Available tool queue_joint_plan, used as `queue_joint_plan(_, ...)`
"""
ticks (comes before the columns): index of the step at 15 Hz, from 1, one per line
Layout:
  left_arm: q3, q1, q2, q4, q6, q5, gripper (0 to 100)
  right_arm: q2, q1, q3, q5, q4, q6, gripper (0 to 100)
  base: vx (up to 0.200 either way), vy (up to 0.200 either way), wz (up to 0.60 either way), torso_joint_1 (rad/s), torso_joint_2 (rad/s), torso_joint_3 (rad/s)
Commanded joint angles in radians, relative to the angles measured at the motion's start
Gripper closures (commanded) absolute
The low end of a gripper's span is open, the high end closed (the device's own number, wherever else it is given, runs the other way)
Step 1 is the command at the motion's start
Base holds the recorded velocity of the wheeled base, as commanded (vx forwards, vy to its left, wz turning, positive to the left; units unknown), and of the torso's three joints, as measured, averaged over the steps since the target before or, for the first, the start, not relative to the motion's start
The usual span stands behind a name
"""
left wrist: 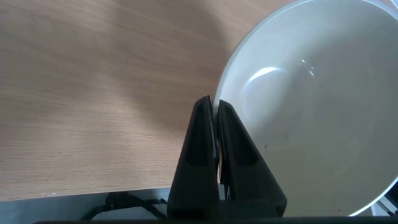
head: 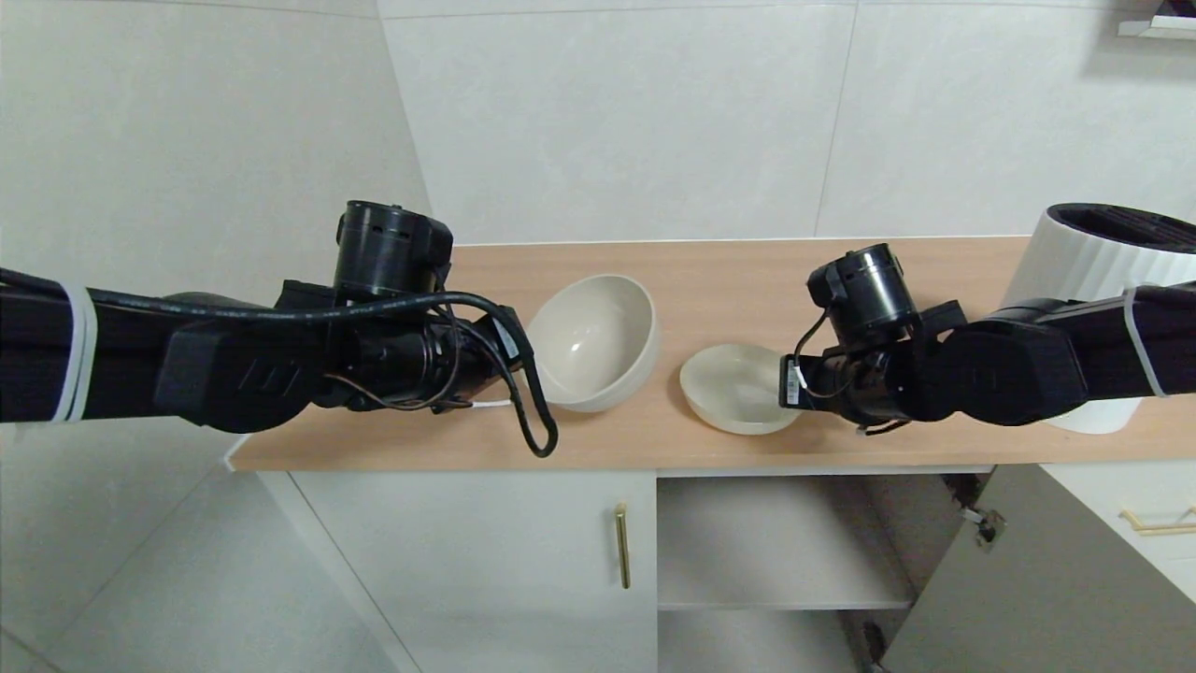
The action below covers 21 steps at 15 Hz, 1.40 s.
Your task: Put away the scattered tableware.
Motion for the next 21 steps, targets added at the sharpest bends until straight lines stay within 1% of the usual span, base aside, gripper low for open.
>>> queue_joint_plan(1, 0.001, 0.000, -0.004, 0.000, 0.000, 0.000, 100, -0.003, 0.000, 0.000, 0.000, 0.000, -0.001, 100, 0.000, 0.000, 0.00, 0.000, 0.00, 0.000)
queue_joint_plan(4, 0.003, 0.000, -0.012, 0.000, 0.000, 0.000, 100, -0.014, -0.001, 0.000, 0.003, 0.000, -0.001, 100, 0.000, 0.000, 0.00, 0.000, 0.00, 0.000)
queue_joint_plan(7, 0.020, 0.000, -0.050, 0.000, 0.000, 0.001, 100, -0.084, -0.003, 0.021, 0.028, 0.020, 0.001, 100, 0.000, 0.000, 0.00, 0.000, 0.00, 0.000)
queue_joint_plan(8, 0.050, 0.000, -0.099, 0.000, 0.003, 0.000, 100, -0.172, -0.003, 0.057, 0.095, 0.049, 0.001, 100, 0.000, 0.000, 0.00, 0.000, 0.00, 0.000)
queue_joint_plan(9, 0.106, 0.000, -0.165, -0.002, 0.007, -0.002, 100, -0.262, -0.003, 0.092, 0.178, 0.089, 0.001, 100, 0.000, 0.000, 0.00, 0.000, 0.00, 0.000)
queue_joint_plan(10, 0.150, 0.001, -0.220, -0.003, 0.015, -0.006, 100, -0.330, -0.009, 0.126, 0.222, 0.125, 0.001, 100, 0.000, 0.000, 0.00, 0.000, 0.00, 0.000)
queue_joint_plan(12, 0.239, 0.001, -0.331, -0.002, 0.073, -0.010, 100, -0.445, -0.015, 0.184, 0.305, 0.186, -0.001, 100, 0.000, 0.000, 0.00, 0.000, 0.00, 0.000)
queue_joint_plan(14, 0.291, 0.001, -0.400, -0.002, 0.119, -0.014, 100, -0.500, -0.016, 0.228, 0.337, 0.201, -0.007, 100, 0.000, 0.000, 0.00, 0.000, 0.00, 0.000)
queue_joint_plan(15, 0.327, 0.001, -0.450, -0.002, 0.148, -0.037, 100, -0.535, -0.016, 0.281, 0.348, 0.198, -0.011, 100, 0.000, 0.000, 0.00, 0.000, 0.00, 0.000)
queue_joint_plan(16, 0.343, 0.001, -0.472, -0.002, 0.155, -0.060, 100, -0.549, -0.016, 0.307, 0.351, 0.197, -0.022, 100, 0.000, 0.000, 0.00, 0.000, 0.00, 0.000)
queue_joint_plan(18, 0.350, 0.001, -0.490, 0.000, 0.156, -0.091, 100, -0.558, -0.016, 0.333, 0.351, 0.197, -0.024, 100, 0.000, 0.000, 0.00, 0.000, 0.00, 0.000)
queue_joint_plan(20, 0.348, 0.001, -0.483, -0.002, 0.155, -0.092, 100, -0.553, -0.024, 0.356, 0.350, 0.194, -0.025, 100, 0.000, 0.000, 0.00, 0.000, 0.00, 0.000)
queue_joint_plan(21, 0.350, 0.001, -0.480, -0.002, 0.155, -0.094, 100, -0.550, -0.024, 0.356, 0.350, 0.194, -0.025, 100, -0.200, 0.000, 0.00, 0.012, 0.00, 0.002)
